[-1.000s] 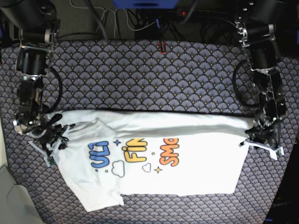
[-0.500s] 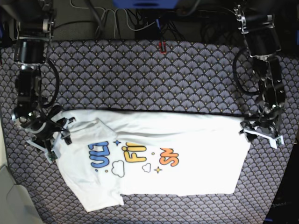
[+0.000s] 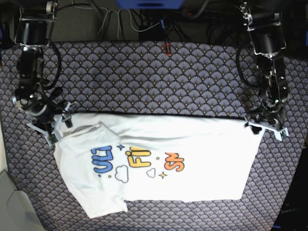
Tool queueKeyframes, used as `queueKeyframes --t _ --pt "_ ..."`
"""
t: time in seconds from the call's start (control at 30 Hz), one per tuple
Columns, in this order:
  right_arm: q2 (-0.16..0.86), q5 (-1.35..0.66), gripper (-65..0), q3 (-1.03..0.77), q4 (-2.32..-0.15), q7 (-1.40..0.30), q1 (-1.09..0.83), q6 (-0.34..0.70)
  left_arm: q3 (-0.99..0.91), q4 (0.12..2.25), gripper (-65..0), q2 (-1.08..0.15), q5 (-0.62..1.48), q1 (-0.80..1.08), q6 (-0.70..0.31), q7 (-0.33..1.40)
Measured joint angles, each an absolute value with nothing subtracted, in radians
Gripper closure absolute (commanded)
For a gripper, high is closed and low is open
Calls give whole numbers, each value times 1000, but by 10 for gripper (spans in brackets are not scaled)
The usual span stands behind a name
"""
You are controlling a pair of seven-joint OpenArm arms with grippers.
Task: Fold the T-shirt properly
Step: 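Lower the folded hem onto the shirt with both grippers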
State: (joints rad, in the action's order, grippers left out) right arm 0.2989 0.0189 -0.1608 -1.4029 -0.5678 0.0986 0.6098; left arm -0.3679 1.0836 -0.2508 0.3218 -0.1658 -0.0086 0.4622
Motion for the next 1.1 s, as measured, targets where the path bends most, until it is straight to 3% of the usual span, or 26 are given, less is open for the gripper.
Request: queueKeyframes --t 0.33,0.43,0.6,0.7,1.1 --pt "300 22 -336 -200 -1471 -579 74 609 -324 966 -405 -255 319 -206 -12 342" --pt "299 19 -337 -195 -1480 -576 76 609 -326 962 -293 -255 319 -203 -16 324" --pt "300 19 -337 -196 -1479 -576 76 609 -325 956 0 -254 327 -203 -16 324" --pt "300 18 -337 -196 -1467 -568 78 609 -325 956 -22 -254 327 -203 -22 323" --pt "325 19 -322 -196 -1299 -506 120 610 -325 955 -3 -258 327 -200 -23 326"
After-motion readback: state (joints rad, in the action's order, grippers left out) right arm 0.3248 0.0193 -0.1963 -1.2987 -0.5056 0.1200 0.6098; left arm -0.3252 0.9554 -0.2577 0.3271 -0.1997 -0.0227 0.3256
